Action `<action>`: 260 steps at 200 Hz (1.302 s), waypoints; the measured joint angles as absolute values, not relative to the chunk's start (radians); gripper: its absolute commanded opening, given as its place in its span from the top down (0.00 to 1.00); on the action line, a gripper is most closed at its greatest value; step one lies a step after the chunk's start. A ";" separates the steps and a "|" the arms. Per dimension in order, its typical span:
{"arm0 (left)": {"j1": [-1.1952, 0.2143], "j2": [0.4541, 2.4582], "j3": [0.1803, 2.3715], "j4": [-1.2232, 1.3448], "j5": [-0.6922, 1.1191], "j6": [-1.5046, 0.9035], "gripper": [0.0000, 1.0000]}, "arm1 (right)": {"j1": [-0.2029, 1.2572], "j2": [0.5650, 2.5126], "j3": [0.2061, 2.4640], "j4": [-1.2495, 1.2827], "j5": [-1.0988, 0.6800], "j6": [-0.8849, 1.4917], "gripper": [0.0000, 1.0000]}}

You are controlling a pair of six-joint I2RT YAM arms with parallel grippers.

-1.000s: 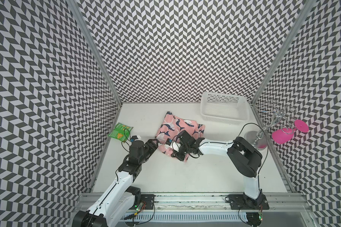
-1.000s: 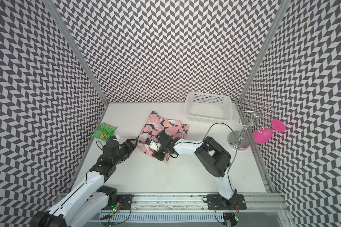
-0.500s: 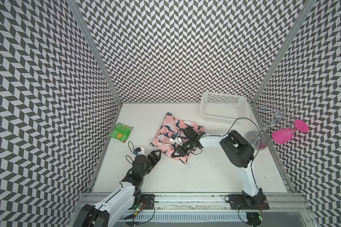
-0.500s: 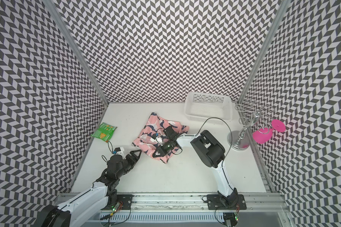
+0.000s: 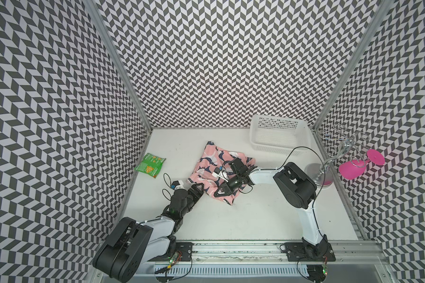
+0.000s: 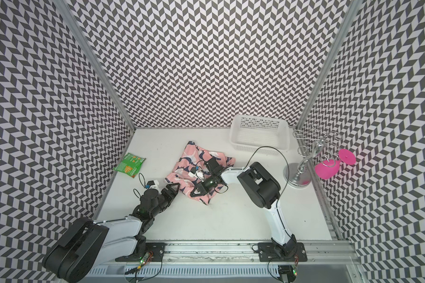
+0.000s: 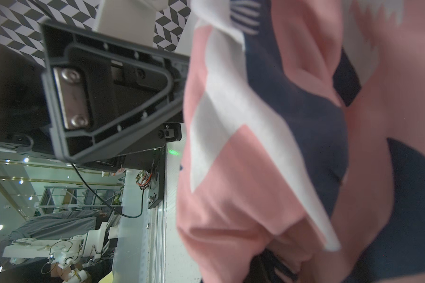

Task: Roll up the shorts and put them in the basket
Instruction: Roll the shorts at the center of the board.

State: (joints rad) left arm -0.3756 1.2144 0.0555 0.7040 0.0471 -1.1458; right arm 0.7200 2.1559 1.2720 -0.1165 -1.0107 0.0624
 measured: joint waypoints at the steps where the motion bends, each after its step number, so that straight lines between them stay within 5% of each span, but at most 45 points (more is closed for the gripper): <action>1: -0.376 1.217 0.056 0.705 0.047 -1.146 0.21 | 0.720 2.156 1.272 -0.117 -1.011 0.062 1.00; 61: -0.379 1.503 0.179 0.885 0.070 -1.151 0.30 | 0.712 2.164 1.265 -0.094 -1.041 0.076 1.00; 108: -0.381 1.589 0.206 0.931 0.078 -1.171 0.80 | 0.703 2.168 1.264 -0.096 -1.059 0.076 1.00; 137: -0.389 1.546 0.251 0.818 0.083 -1.150 0.97 | 0.697 2.140 1.244 -0.103 -0.994 0.072 0.74; 190: -0.399 1.444 0.398 0.464 0.083 -1.131 1.00 | 0.786 1.805 1.074 -0.117 -0.444 0.022 0.52; 260: -0.399 1.448 0.540 0.104 0.100 -1.135 1.00 | 1.186 1.609 0.879 0.057 0.321 -0.198 0.42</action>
State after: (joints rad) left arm -0.3988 1.4479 0.5400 0.1036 0.0998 -1.1347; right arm 1.1858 1.6093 0.8795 0.0570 0.3206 -0.1982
